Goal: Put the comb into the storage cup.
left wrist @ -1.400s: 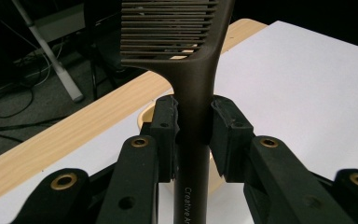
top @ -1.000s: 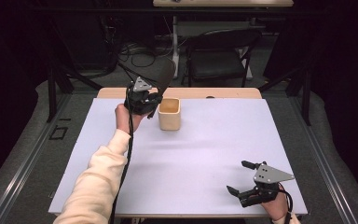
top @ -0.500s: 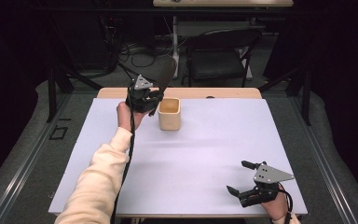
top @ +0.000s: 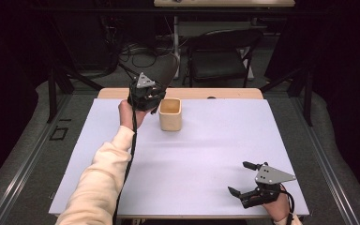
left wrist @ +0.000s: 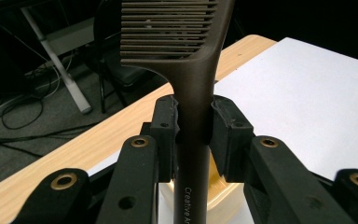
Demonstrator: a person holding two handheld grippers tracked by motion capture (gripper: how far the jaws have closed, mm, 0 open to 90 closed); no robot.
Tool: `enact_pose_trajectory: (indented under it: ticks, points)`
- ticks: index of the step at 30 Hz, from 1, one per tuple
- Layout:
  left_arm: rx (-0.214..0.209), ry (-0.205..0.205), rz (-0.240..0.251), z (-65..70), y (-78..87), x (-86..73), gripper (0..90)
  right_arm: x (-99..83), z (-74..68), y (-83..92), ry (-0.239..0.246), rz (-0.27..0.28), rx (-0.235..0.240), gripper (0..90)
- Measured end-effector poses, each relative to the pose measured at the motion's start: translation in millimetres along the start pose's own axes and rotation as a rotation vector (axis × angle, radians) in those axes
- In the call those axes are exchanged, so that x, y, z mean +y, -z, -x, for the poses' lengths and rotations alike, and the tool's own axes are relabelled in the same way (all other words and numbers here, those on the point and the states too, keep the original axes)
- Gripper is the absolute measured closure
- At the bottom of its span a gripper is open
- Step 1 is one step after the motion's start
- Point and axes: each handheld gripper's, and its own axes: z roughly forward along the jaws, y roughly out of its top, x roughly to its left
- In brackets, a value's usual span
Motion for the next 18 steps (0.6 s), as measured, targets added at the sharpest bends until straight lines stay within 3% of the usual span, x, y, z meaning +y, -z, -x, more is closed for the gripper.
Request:
enact_pose_trajectory:
  ticks: [18]
  points:
    - [0.005, 0.003, 0.002, -1.4, -7.4, 3.8, 72.4, 0.1, -0.1, 0.0, 0.003, 0.002, 0.003, 0.0]
